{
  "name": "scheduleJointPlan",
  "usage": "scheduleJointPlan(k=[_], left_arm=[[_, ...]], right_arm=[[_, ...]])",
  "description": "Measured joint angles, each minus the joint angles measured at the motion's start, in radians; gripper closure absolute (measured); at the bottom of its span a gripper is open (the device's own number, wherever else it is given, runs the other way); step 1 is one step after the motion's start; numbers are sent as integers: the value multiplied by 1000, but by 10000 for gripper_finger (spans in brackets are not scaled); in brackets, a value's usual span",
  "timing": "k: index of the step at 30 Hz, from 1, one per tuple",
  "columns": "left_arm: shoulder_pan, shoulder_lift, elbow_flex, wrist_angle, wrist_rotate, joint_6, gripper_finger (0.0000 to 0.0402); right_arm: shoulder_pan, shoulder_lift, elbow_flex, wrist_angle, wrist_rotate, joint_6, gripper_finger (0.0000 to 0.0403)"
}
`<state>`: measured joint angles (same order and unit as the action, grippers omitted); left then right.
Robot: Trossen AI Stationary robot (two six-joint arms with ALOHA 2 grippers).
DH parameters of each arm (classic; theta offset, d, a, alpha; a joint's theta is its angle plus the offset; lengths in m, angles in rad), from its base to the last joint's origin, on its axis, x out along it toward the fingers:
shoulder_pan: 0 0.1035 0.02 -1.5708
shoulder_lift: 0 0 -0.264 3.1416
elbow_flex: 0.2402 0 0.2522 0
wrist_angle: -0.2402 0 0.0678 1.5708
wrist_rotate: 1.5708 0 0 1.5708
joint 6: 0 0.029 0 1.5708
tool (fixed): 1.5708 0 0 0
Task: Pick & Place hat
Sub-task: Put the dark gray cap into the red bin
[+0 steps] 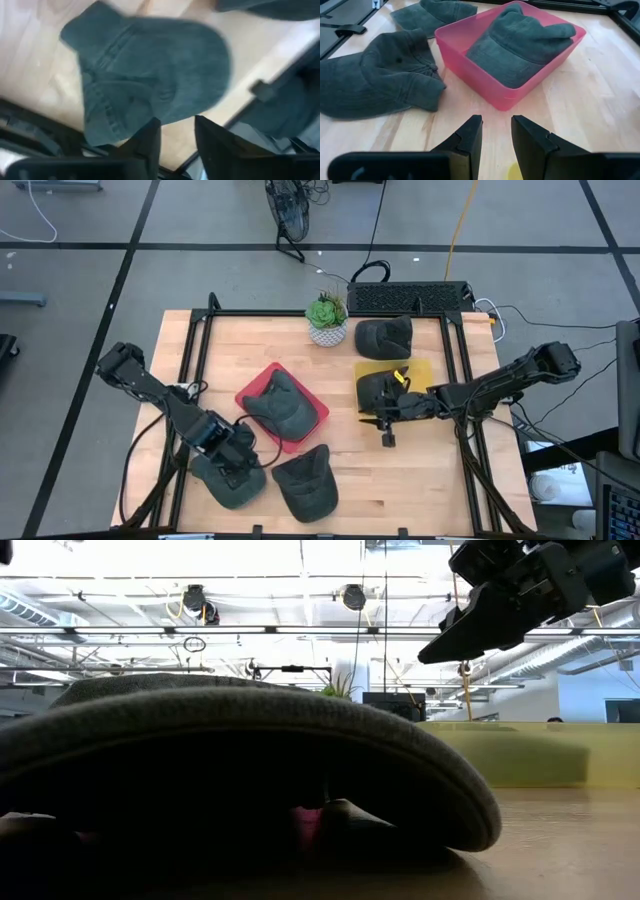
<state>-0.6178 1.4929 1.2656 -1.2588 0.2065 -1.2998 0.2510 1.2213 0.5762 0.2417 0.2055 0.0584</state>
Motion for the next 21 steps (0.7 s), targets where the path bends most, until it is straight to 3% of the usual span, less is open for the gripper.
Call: scheduleJointPlan(k=[9,21], left_arm=[[-63,0,-160,169,33,-110,172],[-125,0,-348,399,7,-117,165]], right_arm=[[20,0,0,-32,2,7,312],[19,0,0,-29,7,5,312]])
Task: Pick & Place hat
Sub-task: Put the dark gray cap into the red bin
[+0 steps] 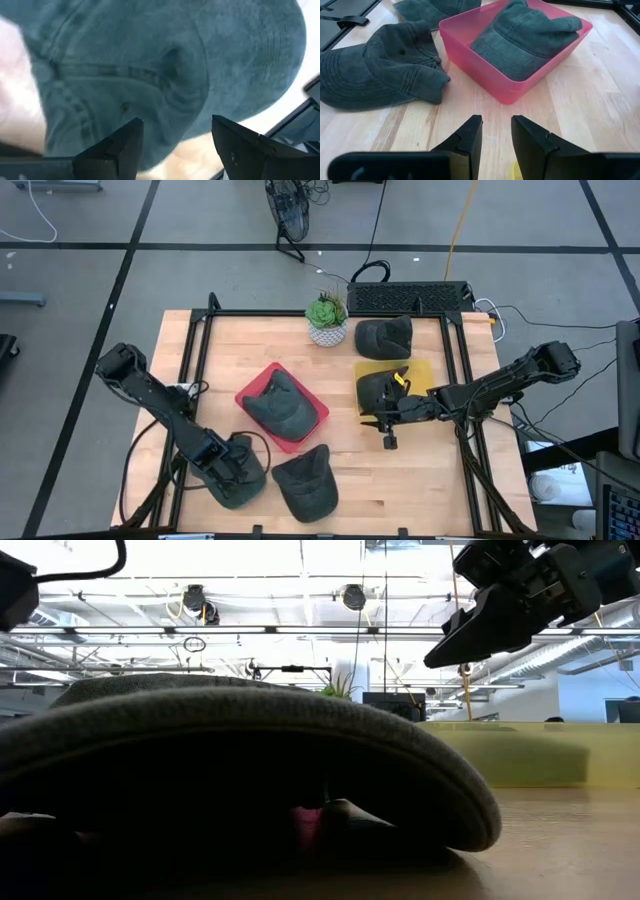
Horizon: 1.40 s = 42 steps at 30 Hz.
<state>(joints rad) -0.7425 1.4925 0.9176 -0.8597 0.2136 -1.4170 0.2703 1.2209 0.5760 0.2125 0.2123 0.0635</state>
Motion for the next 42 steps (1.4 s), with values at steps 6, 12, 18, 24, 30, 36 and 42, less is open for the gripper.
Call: scheduleJointPlan(k=[6,12,18,24,30,36,42], left_arm=[[0,0,-11,7,-11,19,165],[0,0,-11,47,-73,48,165],[0,-1,-24,58,-94,29,192],[0,-1,-51,71,-83,-6,250],[0,-1,-52,108,-74,24,302],[0,-1,-52,109,-11,37,359],[11,-5,-45,106,59,62,392]], right_arm=[[0,0,0,13,0,0,312],[0,0,0,16,0,2,312],[0,0,0,15,0,3,312],[0,0,0,13,0,3,312],[0,0,0,11,0,2,312],[0,0,0,11,0,2,312],[0,0,0,11,0,3,312]])
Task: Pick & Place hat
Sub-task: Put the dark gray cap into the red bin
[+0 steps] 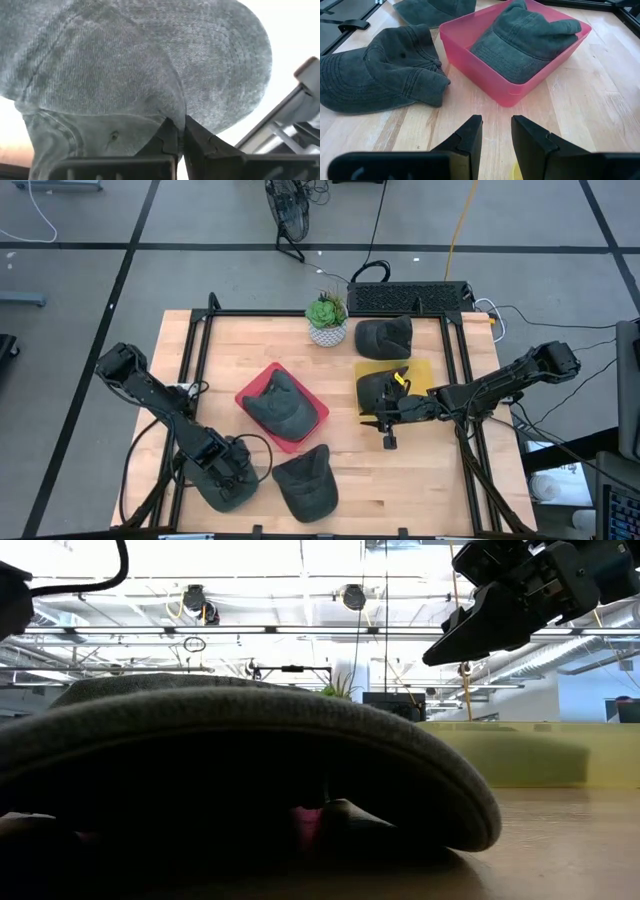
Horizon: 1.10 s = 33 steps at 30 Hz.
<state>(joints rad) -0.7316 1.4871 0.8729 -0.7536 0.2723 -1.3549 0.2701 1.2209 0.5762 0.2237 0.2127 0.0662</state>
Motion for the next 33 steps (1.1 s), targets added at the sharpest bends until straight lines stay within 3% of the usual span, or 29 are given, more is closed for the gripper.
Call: scheduleJointPlan(k=[5,9,15,23,29,33], left_arm=[[17,-47,22,-6,7,-4,364],[34,-111,67,-8,-18,-6,372],[61,-202,184,-16,-161,71,386],[161,-219,375,-106,-415,357,386],[282,-217,379,-49,-534,610,383],[357,-192,379,-51,-588,677,370]], right_arm=[[0,0,0,1,0,0,312],[0,0,0,4,0,0,312],[0,0,0,4,0,0,312],[0,0,0,4,0,-2,312],[0,0,0,4,0,-1,312],[0,0,0,4,0,-2,312]])
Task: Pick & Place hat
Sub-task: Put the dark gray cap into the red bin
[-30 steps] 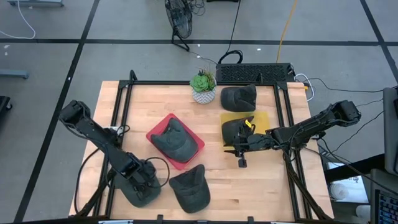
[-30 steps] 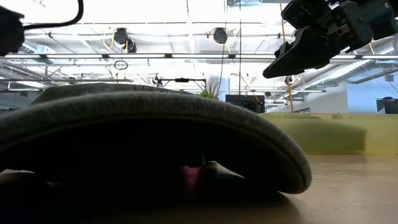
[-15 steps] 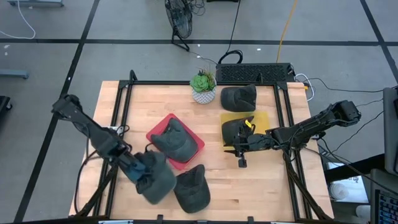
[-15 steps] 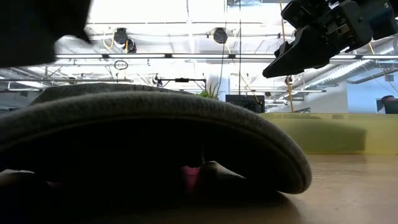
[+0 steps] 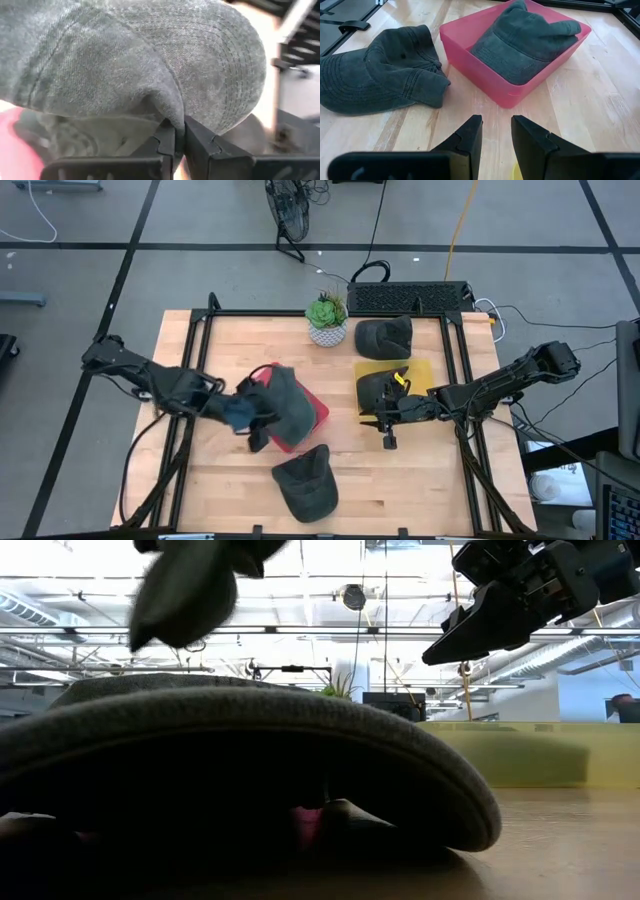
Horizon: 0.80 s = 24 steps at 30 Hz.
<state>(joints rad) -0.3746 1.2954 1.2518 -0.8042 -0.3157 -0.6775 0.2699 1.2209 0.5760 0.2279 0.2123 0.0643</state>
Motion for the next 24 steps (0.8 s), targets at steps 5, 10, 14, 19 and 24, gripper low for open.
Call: scheduleJointPlan(k=[5,10,14,19,24], left_arm=[[53,51,-2,-5,-17,11,385],[77,120,-2,-8,29,-23,388],[85,170,-2,-8,70,-79,368],[92,193,-2,-11,128,-131,381],[106,192,-2,-28,108,-139,389]], right_arm=[[0,0,0,-15,0,2,312],[0,0,0,-32,0,2,312],[0,0,0,-39,0,2,312],[0,0,0,-47,0,2,312],[0,0,0,-46,0,2,312]])
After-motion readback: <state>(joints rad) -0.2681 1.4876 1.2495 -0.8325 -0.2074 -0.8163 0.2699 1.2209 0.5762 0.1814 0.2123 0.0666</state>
